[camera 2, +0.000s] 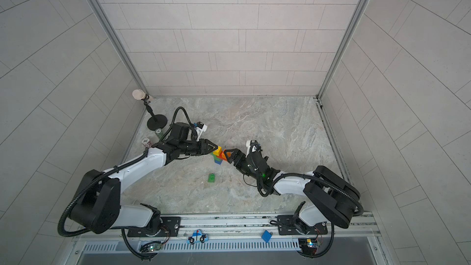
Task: Assemble a fork with lego
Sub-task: Assemble the lego brick with the lego brick.
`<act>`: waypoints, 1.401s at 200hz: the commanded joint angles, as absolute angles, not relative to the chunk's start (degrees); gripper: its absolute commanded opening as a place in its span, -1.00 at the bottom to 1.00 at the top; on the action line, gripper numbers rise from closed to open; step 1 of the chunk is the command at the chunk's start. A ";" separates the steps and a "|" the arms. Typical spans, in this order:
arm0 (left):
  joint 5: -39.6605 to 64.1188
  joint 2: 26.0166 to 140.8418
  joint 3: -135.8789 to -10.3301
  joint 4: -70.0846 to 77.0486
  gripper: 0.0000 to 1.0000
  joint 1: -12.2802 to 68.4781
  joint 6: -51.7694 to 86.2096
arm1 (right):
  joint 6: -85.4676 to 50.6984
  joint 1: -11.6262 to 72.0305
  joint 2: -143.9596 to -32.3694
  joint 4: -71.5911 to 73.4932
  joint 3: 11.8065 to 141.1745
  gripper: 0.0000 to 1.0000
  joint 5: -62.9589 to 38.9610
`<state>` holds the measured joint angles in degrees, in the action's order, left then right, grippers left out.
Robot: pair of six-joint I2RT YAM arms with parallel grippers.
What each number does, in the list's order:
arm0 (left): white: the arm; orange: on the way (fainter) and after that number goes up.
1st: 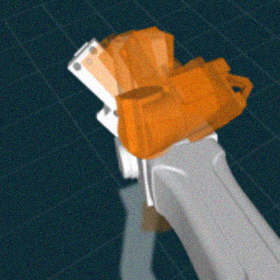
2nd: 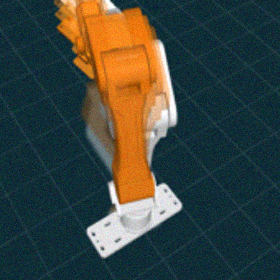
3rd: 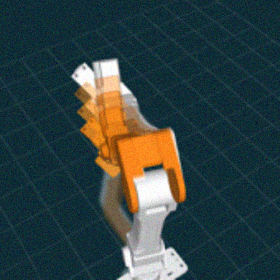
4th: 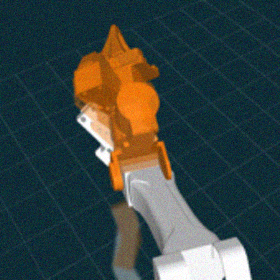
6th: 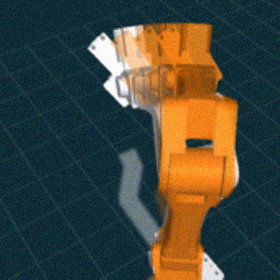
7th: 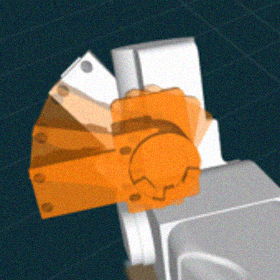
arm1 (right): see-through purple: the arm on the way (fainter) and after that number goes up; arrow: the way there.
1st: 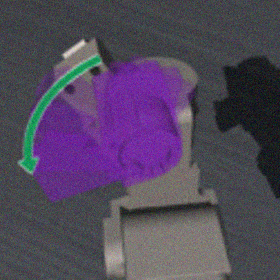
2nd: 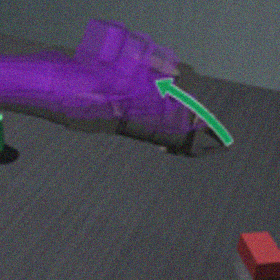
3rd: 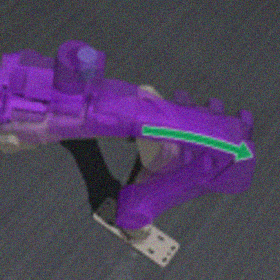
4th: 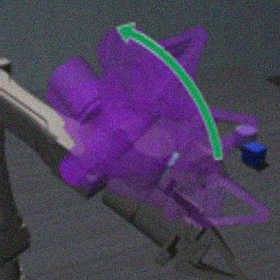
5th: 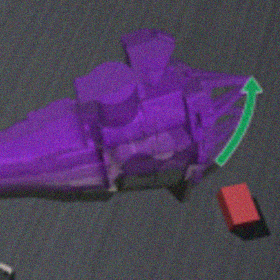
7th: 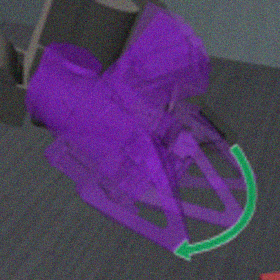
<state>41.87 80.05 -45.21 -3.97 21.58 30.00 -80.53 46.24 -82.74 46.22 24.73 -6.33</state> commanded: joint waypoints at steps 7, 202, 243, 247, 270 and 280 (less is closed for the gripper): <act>39.86 81.41 -45.00 -7.12 -0.25 21.18 29.36 | -85.93 46.49 -86.07 56.23 23.74 0.85 -5.36; 39.86 81.65 -45.00 -7.41 -0.26 20.74 29.18 | -90.08 47.29 -92.71 65.44 22.43 0.45 -5.52; 39.90 81.72 -44.98 -7.47 -0.26 20.74 29.18 | -90.31 47.28 -93.40 65.76 22.60 0.39 -5.62; 39.91 81.65 -45.00 -7.46 -0.26 20.75 29.22 | -90.23 47.28 -93.55 65.97 22.62 0.39 -5.62; 40.01 81.71 -45.14 -7.53 -0.26 20.75 29.19 | -90.61 47.29 -94.28 66.85 22.85 0.32 -5.75; 39.91 81.67 -45.26 -7.56 -0.26 20.74 29.18 | -90.78 47.29 -94.38 66.92 22.87 0.29 -5.80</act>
